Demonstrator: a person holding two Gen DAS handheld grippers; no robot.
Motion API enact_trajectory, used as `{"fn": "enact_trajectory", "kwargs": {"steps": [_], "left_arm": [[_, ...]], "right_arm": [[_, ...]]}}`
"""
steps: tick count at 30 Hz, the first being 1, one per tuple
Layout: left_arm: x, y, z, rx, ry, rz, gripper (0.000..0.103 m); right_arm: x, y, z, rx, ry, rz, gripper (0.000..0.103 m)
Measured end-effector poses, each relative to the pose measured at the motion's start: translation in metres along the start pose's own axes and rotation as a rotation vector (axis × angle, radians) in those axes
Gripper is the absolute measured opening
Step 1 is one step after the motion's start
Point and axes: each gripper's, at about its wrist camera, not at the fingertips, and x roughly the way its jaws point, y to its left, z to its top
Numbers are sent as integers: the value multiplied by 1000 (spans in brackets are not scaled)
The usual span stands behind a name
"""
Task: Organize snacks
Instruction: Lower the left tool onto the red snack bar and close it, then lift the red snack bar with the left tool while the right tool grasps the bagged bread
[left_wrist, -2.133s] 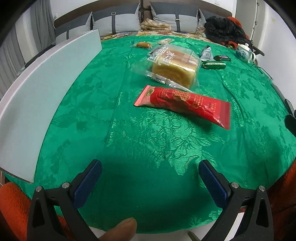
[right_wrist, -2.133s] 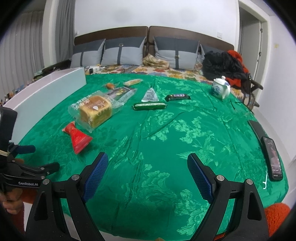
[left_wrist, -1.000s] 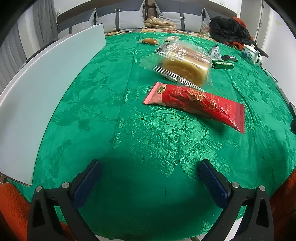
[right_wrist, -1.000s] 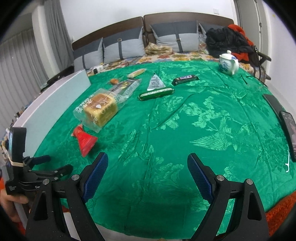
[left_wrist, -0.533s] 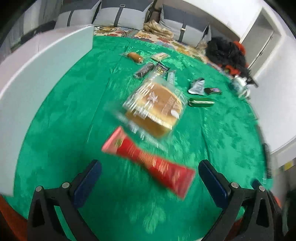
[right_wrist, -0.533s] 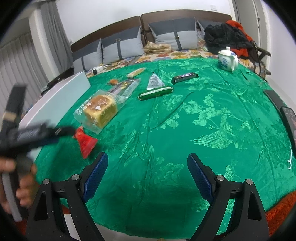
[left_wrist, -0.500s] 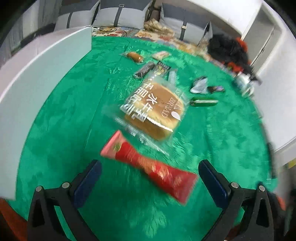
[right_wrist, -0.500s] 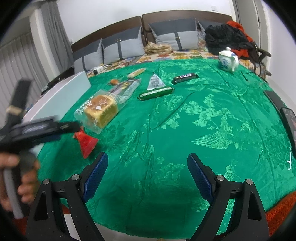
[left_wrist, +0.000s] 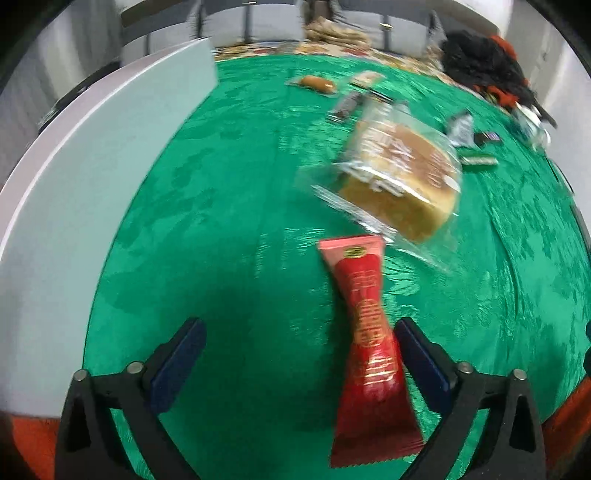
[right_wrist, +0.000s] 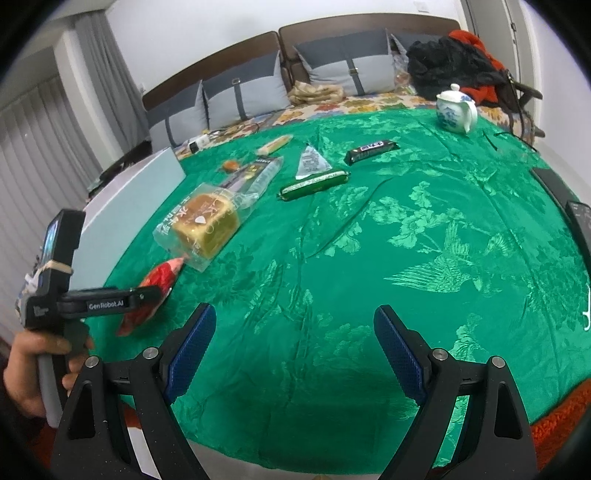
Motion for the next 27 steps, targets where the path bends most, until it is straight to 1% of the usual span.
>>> {"fn": "enact_trajectory", "kwargs": {"steps": [1,2,3,4,5,6,7,8,10,13,17,24,27], "left_arm": [[2,-6,1,30,15,-1,88],[4,-11,-1,60,33,-3,75],[6,-16,-1,83,47,-10,66],[4,-17,-1,86,34,-22,62],[3,-19,-2,94,36,-30,52],[1,-21,-2,99,30,-40,34],[-1,-21,-3,106,22,-37,21],[-2,-21,-4,112,18,-26,18],[-6,-17,-10,97,0,-34,16],[-14,0,-21,25,-33,-72,15],[-21,18,-26,-38,-73,-87,15],[-39,32,-29,-91,-150,-116,15],[-45,37,-32,-101,-169,-123,15]], "right_arm": [[0,0,-1,-1,0,-3,90],[-1,-1,-1,0,0,-5,90],[-1,-2,-1,4,1,-8,90],[-2,-4,-1,13,2,-12,90],[-2,-5,-2,19,2,-14,90],[-2,-7,-2,30,3,-15,90],[-2,-10,-2,43,4,-14,90],[-1,-12,-2,54,7,-14,90],[0,-14,-2,66,14,-16,90],[3,-14,-3,65,27,-21,90],[7,-10,-5,41,44,-36,90],[14,-2,-12,-7,86,-37,90],[15,-1,-5,21,104,-17,90]]}}
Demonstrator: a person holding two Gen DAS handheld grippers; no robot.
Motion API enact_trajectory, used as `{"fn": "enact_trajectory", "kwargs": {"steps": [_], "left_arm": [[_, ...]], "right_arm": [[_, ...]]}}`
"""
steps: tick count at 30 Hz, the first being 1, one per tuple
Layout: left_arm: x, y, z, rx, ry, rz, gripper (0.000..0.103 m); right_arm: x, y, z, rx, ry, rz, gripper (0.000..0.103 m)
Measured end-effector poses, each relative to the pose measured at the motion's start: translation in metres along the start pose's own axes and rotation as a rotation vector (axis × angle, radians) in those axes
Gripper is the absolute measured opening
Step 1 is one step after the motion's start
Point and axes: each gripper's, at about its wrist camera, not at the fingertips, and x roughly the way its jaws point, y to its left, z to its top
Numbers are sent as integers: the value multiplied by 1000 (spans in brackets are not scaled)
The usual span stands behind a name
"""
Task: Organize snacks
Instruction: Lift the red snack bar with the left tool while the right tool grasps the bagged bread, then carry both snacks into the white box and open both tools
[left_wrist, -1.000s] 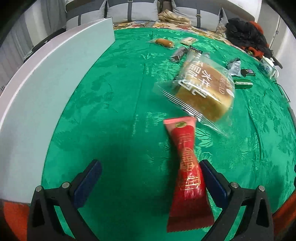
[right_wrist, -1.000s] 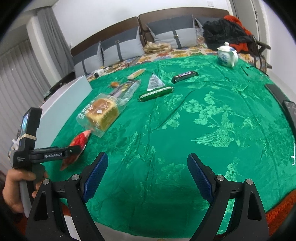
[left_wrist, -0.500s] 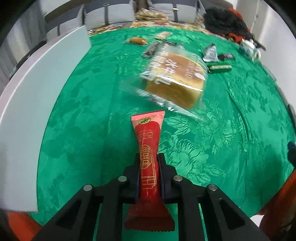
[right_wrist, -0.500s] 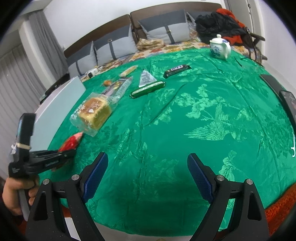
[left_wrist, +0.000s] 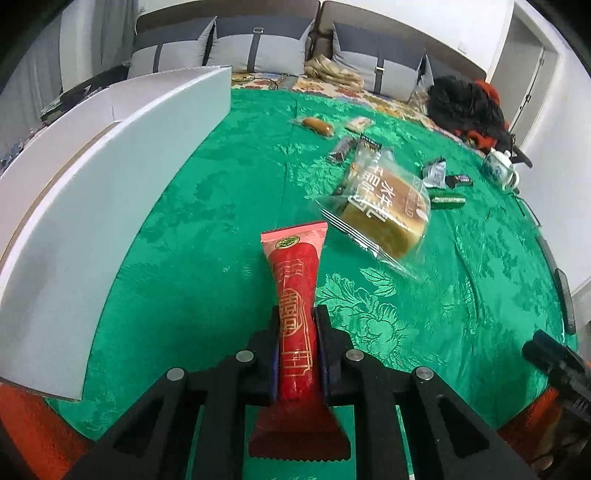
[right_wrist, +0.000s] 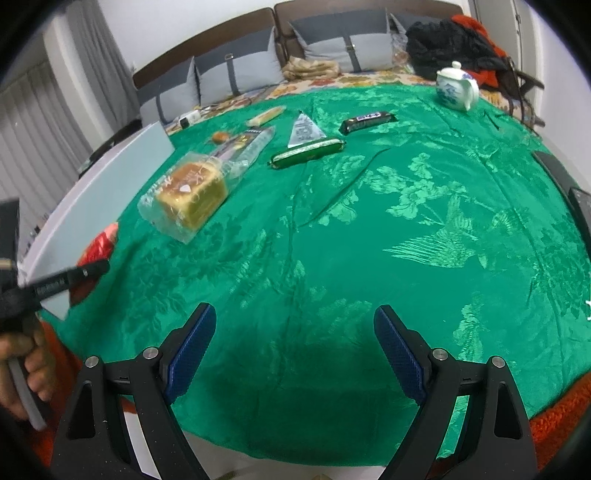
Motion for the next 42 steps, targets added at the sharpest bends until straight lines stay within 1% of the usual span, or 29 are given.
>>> {"fn": "enact_trajectory", "kwargs": {"steps": [2,5,7,8,9,12,13,14,15,16,17,19,20,21,24,25,29,31,32,35,37,38,40,42], "left_arm": [[-6,3,-2,7,-21,3,15],[-11,9,-7,13,-36,6,15],[-12,15,-11,14,-38,6,15],[-12,16,-12,13,-38,6,15],[-13,20,-13,9,-37,5,15],[-15,27,-16,-1,-42,2,15],[-17,30,-16,-4,-45,1,15],[-18,32,-16,-6,-48,1,15],[-19,34,-16,-7,-52,1,15],[-21,37,-16,-4,-58,1,15],[-23,38,-16,0,-64,4,15],[-26,42,-17,1,-73,5,15],[-26,45,-17,-5,-73,-2,15],[-27,47,-17,-15,-72,-12,15],[-32,49,-14,-48,-74,-55,15],[-35,48,-12,-57,-79,-72,15],[-59,44,-5,-75,-107,-131,15],[-75,46,0,-100,-116,-162,15],[-83,49,2,-114,-120,-174,15],[-114,66,14,-165,-157,-206,15],[-139,84,26,-181,-208,-190,15],[-147,93,33,-185,-228,-176,15],[-161,119,49,-203,-269,-139,15],[-170,151,65,-215,-301,-64,15]], "right_arm": [[0,4,18,61,-1,74,90],[11,28,51,105,5,132,90],[35,50,77,157,46,164,90],[53,63,90,190,75,166,90],[68,75,100,208,95,152,90],[118,111,123,227,151,33,90],[134,122,128,216,169,2,91],[146,130,130,194,185,-37,90],[162,138,130,165,219,-109,90],[174,140,127,166,252,-150,90],[177,138,125,175,265,-160,90],[171,129,119,192,242,-155,84],[162,125,117,185,221,-156,78],[155,121,115,184,211,-149,75],[127,108,107,194,199,-70,74],[112,103,102,194,187,-27,74],[75,97,91,197,180,85,74],[59,104,90,178,174,162,74],[59,110,94,167,165,184,74],[45,140,107,114,133,269,74],[35,169,124,79,113,342,74],[32,180,128,65,107,366,74],[24,216,145,18,94,436,74],[19,252,158,-29,82,492,74]]}}
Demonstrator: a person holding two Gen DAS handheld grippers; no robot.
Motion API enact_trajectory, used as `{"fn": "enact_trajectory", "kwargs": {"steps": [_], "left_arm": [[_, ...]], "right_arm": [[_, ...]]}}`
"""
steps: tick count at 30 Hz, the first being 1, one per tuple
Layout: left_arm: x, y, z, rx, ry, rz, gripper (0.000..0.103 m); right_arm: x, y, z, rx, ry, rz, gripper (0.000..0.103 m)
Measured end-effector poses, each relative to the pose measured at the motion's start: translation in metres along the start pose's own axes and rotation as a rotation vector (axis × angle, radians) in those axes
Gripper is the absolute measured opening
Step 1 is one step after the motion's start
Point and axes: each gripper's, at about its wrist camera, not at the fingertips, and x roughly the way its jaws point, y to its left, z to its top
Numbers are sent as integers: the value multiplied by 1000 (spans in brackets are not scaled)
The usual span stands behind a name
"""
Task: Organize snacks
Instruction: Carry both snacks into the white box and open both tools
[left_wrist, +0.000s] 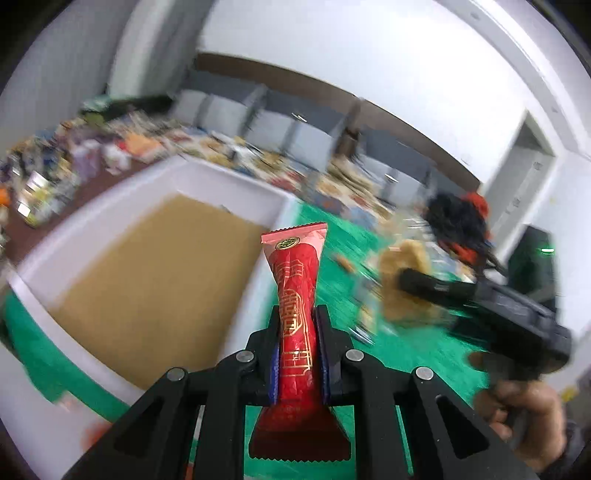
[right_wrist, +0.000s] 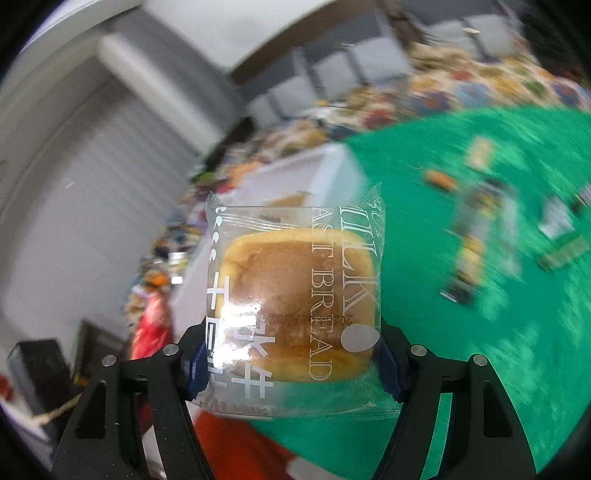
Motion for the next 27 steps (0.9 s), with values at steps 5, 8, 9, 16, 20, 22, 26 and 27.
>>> {"fn": "enact_trajectory", "kwargs": {"steps": [5,8,9,16,20,22,26,27], "left_arm": [[20,77,38,2,8,210,15],[39,116,44,-6,37,322,18],[46,126,45,-11,45,359,29],[49,175,19,-80,34,475,87],[51,167,5,-97,43,468,87],[53,155,1,-90,43,453,87],[62,118,-5,-19,40,417,87],[65,109,-6,0,43,410,87]], "right_arm": [[45,79,27,-134,15,80,74],[87,111,30,-185,55,102,77],[102,117,27,-195,73,98,78],[161,117,11,-239,206,-9,86],[131,101,13,-265,114,-34,86],[116,90,16,-269,70,-59,86],[87,46,11,-241,25,-130,86],[77,24,6,-240,12,-160,86]]}}
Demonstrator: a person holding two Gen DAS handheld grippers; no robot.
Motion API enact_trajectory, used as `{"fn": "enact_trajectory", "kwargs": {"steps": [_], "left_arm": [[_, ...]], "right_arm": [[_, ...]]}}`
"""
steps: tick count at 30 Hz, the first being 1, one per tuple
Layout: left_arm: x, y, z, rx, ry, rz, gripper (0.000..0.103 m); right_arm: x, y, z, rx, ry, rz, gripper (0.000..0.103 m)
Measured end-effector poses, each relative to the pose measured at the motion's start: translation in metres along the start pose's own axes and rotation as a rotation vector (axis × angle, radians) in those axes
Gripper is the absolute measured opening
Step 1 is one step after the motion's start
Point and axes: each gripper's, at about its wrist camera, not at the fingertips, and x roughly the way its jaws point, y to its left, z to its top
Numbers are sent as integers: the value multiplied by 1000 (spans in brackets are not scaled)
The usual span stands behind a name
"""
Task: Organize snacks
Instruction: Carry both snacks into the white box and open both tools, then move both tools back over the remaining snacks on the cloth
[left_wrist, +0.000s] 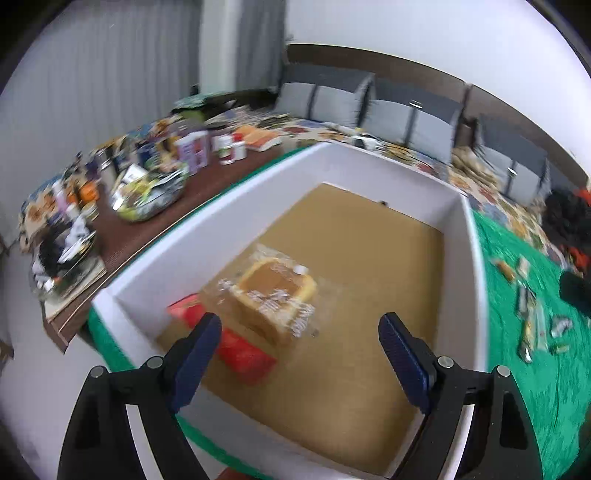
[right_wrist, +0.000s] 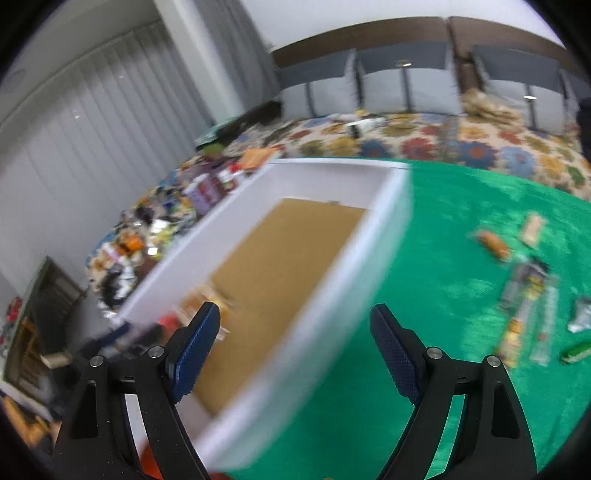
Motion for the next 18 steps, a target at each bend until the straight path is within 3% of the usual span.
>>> {"fn": "enact_trajectory", "kwargs": {"steps": [5,10,14,18], "left_arm": [[-9,-44,-6,81,-19,-55,87],[-21,-85,-11,174,-72,-124,93],[-28,-110,-13,174,-75,-146,93],[-45,-138,-20,147,-85,-231,95]], "right_arm": [[-25,-95,-54,31,22,-174,86],[-70,-203,-124,72,78,-418,86],[-105,-262,-155,160,74,-525,86],[-131,-300,-170,225,37,-597,86]]}}
